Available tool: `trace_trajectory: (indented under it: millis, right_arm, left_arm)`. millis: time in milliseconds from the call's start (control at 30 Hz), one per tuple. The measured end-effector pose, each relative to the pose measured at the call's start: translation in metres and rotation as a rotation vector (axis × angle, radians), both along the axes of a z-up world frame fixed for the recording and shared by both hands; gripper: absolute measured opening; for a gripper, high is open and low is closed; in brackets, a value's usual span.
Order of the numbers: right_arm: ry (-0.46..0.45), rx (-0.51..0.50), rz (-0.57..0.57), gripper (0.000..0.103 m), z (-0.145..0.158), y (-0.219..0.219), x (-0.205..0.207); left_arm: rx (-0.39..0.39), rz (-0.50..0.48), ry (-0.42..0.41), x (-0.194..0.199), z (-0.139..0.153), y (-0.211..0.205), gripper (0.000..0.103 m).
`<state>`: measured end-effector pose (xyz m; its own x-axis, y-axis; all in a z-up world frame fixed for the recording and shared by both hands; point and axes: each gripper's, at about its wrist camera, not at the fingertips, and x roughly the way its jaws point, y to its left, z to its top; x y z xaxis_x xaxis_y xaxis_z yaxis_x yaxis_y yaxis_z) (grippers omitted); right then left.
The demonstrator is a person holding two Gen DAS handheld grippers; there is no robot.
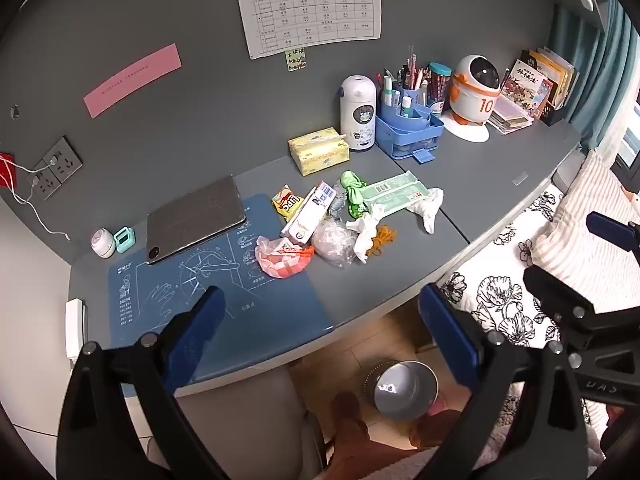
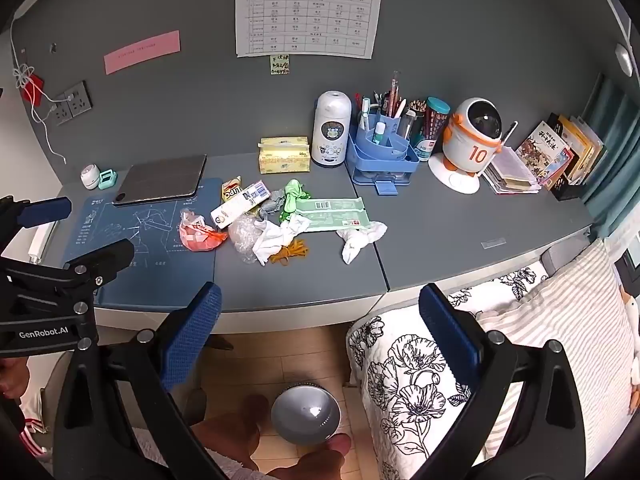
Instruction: Collect trash
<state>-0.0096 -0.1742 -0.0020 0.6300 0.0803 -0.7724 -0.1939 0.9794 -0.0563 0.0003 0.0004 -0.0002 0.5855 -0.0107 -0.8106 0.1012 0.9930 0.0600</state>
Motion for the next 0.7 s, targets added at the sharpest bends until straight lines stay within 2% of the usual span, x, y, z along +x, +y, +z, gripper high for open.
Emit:
trace_trajectory:
  millis: [700]
  right_arm:
    - [-0.006, 0.005, -0.001, 0.096, 0.0027, -0.003, 0.0013]
  left_arm:
    - [0.014, 0.002, -0.001, 0.0021, 0.0006, -0.0029, 0.097]
